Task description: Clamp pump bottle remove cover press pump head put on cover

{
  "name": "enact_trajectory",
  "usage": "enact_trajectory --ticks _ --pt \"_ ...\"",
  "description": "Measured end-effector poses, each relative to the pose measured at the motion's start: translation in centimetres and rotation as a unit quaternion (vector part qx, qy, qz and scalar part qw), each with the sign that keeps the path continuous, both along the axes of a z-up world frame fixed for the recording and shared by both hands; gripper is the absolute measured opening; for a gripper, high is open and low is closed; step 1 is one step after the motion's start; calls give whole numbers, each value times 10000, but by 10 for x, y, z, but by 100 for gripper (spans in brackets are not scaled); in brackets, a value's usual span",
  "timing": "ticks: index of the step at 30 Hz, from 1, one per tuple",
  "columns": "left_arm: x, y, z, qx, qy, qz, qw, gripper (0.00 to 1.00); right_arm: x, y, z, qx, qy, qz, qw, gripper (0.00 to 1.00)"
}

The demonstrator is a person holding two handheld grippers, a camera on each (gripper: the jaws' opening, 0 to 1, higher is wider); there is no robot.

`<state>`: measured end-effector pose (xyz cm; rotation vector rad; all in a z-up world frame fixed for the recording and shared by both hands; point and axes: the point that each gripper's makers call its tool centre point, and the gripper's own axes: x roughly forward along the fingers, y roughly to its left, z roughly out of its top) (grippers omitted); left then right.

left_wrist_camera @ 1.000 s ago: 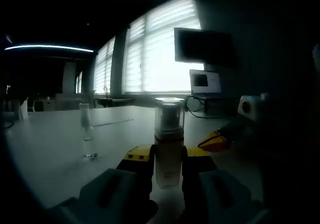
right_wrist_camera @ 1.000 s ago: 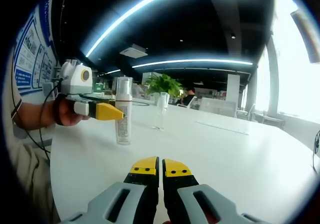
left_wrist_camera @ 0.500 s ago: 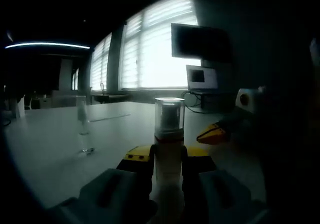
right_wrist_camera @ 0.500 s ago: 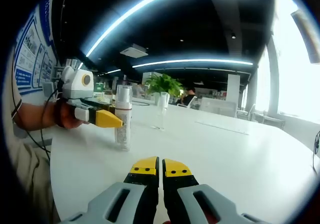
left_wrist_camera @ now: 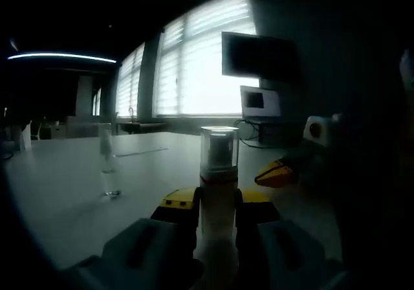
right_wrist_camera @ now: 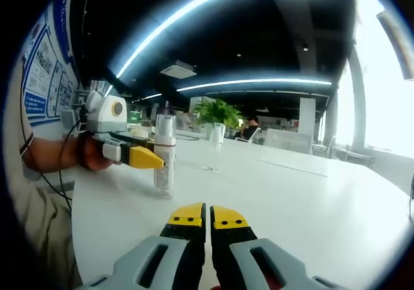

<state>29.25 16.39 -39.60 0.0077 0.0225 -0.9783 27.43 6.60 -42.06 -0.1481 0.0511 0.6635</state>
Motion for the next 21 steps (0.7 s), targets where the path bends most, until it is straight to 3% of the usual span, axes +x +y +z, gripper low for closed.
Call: enact_trajectory --ticks 11,16,21 --pt "1 2 1 -46 30 59 10000 14 0 0 0 -44 -19 -28 10000 0" --pt "0 3 8 -153 -58 126 9998 15 0 0 0 -41 -17 -35 10000 0" --pt "1 4 8 -41 -172 300 9994 17 0 0 0 -44 -16 -40 10000 0"
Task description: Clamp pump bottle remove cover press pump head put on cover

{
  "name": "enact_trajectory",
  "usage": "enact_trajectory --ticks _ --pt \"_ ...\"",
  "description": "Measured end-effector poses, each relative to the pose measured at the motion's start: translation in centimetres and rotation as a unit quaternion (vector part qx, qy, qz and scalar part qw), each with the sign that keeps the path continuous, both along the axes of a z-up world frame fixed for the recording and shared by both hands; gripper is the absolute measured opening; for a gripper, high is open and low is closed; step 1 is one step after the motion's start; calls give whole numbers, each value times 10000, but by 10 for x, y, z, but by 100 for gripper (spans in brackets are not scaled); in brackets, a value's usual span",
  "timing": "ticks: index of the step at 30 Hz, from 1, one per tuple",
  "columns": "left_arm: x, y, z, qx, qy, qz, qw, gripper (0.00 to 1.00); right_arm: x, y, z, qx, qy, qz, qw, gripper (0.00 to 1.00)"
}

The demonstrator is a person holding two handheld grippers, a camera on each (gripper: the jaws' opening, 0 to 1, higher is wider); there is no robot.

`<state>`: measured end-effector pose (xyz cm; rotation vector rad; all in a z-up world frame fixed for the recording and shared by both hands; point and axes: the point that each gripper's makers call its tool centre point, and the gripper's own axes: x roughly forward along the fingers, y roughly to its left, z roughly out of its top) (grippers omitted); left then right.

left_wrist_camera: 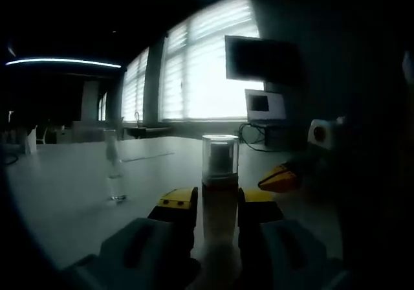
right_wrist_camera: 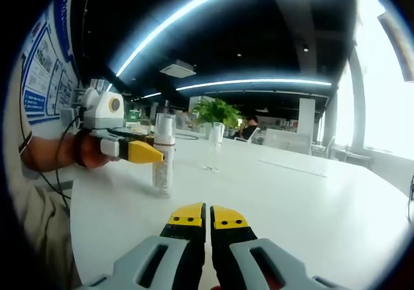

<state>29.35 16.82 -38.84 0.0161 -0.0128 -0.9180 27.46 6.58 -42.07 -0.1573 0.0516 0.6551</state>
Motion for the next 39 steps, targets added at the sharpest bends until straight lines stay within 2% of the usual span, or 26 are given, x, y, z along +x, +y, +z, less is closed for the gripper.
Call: enact_trajectory --ticks 3,5,8,21,31,39 --pt "3 3 -4 55 17 332 9994 19 0 0 0 -6 -4 -4 10000 0" --pt "1 1 -5 70 -66 416 9991 19 0 0 0 -10 -7 -6 10000 0" --pt "3 3 -2 -129 17 574 9983 19 0 0 0 -6 -9 -6 10000 0" --pt "7 -2 -4 -137 92 1071 9941 18 0 0 1 16 -22 -18 10000 0" --pt "10 -4 -10 -12 122 1177 9930 17 0 -1 1 37 -28 -23 10000 0" --pt "12 -4 -10 -45 111 1163 9931 13 0 -1 1 27 -29 -21 10000 0"
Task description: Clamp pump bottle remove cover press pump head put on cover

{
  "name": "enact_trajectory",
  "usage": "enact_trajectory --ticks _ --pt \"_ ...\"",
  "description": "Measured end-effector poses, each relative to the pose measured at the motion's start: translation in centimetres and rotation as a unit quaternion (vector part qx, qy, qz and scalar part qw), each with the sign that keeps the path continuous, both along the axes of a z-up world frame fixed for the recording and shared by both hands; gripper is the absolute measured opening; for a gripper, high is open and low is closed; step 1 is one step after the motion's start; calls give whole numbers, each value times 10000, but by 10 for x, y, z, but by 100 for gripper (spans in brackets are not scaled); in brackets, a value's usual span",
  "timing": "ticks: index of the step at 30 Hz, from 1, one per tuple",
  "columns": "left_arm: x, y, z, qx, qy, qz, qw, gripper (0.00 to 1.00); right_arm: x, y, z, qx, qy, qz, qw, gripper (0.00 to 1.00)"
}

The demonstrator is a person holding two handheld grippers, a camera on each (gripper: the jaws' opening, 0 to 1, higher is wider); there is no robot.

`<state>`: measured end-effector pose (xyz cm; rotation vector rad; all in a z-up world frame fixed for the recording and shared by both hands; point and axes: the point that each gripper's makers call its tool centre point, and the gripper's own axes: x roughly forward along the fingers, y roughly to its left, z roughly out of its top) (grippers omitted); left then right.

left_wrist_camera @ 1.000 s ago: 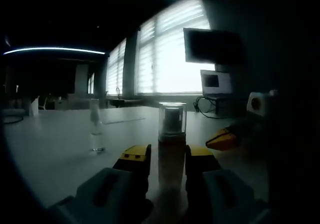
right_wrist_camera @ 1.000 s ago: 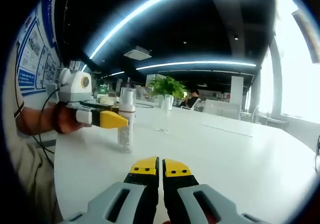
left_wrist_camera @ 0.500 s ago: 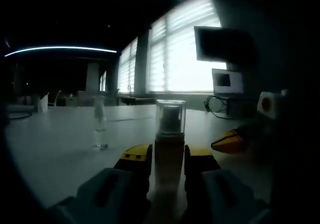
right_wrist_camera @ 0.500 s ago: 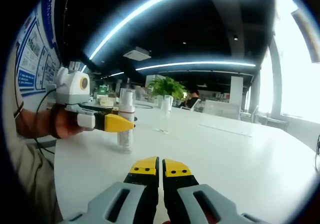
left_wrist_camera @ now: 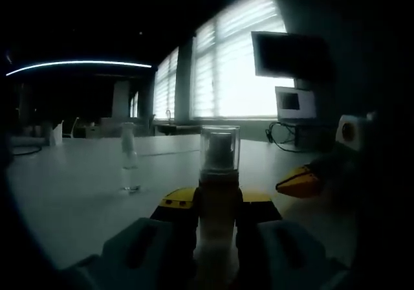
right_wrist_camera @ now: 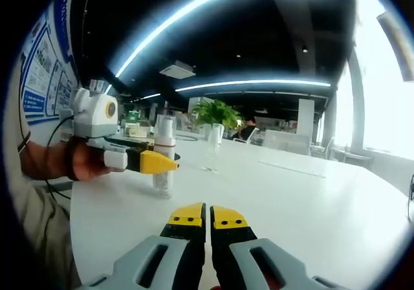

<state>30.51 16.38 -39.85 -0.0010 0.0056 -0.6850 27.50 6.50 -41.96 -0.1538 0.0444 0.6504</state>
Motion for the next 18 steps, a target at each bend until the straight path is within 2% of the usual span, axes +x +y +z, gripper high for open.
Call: enact_trajectory --ticks 4,10,15,18 --pt "-1 0 0 -71 47 -68 9999 13 0 0 0 -1 3 3 10000 0" --pt "-4 2 4 -106 -34 -212 9997 13 0 0 0 6 13 4 10000 0" --pt "-7 2 5 -192 36 -390 9991 13 0 0 0 13 15 5 10000 0" --pt "-11 -1 7 -141 -46 -576 9982 13 0 0 0 1 3 7 10000 0"
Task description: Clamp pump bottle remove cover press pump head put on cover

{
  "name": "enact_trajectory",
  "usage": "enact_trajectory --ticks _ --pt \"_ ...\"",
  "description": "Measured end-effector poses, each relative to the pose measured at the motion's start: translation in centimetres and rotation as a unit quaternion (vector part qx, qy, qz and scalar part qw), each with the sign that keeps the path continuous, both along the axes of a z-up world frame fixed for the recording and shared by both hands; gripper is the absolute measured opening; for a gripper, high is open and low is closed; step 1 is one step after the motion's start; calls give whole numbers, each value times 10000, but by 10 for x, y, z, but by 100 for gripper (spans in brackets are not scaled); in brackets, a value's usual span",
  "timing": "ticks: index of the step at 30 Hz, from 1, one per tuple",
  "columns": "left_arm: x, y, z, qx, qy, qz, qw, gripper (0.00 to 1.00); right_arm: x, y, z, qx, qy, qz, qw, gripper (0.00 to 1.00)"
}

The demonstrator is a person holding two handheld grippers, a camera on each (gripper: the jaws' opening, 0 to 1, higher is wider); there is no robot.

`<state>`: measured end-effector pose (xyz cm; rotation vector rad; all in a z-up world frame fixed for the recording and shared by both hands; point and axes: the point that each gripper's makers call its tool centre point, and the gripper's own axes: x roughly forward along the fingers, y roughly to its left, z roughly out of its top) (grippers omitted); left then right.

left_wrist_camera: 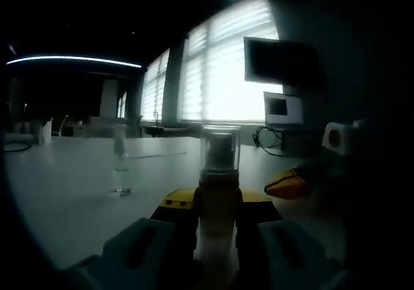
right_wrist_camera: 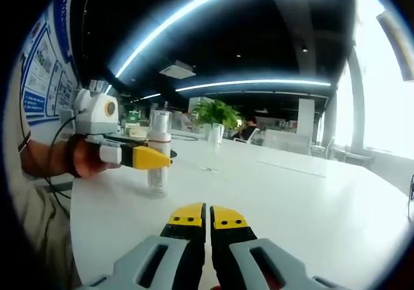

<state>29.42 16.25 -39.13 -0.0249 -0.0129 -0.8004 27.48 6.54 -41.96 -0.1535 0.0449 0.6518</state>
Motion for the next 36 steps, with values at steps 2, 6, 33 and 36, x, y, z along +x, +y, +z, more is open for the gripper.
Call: enact_trajectory --ticks 2,6,33,36 --pt "-3 -2 1 19 -39 -112 9999 13 0 0 0 -6 0 -2 10000 0" --pt "-10 -9 2 16 -75 -432 9990 13 0 0 0 -9 4 -4 10000 0" --pt "-27 -16 -6 -130 214 -1482 9886 13 0 -1 0 -19 -1 -19 10000 0" --pt "-28 -17 -6 -116 225 -1498 9884 13 0 -1 0 -13 1 -16 10000 0"
